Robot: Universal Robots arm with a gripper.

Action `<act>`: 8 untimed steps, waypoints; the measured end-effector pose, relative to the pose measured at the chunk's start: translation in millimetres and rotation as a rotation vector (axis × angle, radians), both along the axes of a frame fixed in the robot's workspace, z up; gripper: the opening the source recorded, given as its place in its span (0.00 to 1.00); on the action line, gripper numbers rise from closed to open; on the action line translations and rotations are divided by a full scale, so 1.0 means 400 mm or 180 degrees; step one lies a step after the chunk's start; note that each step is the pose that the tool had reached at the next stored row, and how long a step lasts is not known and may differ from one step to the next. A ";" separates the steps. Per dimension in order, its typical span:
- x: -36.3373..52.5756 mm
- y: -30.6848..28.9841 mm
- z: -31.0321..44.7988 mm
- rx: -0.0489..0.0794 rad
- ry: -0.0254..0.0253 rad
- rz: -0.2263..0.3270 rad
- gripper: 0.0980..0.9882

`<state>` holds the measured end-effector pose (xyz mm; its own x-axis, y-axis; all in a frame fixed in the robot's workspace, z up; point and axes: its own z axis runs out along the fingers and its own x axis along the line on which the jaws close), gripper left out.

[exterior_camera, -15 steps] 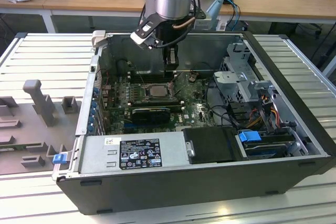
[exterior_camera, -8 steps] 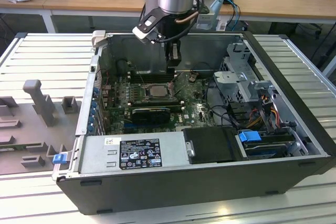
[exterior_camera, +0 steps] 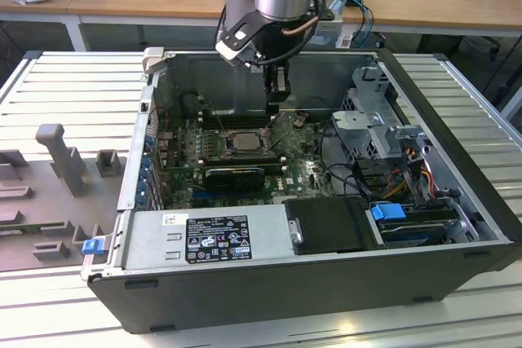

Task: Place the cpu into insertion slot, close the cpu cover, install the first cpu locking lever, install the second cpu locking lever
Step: 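Close the cpu cover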

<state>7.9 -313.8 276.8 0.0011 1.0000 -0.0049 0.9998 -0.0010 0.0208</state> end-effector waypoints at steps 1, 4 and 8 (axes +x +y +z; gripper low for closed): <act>0.004 0.000 0.000 0.0000 0.0000 0.0000 0.01; 0.017 0.000 0.000 0.0000 0.0000 -0.0001 0.01; 0.045 0.000 0.000 0.0000 0.0001 0.0000 0.01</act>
<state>26.1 -313.8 276.8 0.0010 1.0000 -0.0047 0.9998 -0.0009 0.0206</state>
